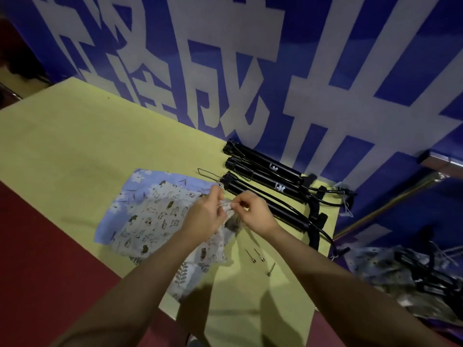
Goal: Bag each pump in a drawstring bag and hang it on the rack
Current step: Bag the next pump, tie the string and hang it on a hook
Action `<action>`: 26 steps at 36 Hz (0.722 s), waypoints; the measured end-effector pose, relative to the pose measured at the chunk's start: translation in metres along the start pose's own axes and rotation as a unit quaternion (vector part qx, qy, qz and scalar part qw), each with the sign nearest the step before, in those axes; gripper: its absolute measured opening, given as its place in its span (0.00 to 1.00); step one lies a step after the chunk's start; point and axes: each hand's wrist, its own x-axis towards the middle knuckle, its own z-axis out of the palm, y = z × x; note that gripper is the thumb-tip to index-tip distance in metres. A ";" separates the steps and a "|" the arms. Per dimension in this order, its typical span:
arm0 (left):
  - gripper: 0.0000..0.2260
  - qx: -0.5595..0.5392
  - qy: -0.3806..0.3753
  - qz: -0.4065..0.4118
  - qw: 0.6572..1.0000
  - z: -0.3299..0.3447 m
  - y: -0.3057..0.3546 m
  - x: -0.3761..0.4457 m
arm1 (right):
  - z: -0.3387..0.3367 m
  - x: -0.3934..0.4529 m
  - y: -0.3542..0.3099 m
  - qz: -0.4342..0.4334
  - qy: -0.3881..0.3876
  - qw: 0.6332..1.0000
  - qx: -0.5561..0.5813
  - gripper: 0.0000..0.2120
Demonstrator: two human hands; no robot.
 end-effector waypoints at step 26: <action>0.44 0.117 -0.197 0.064 0.971 -0.030 -0.008 0.011 | 0.025 -0.006 -0.013 0.281 0.145 0.948 -0.041 0.22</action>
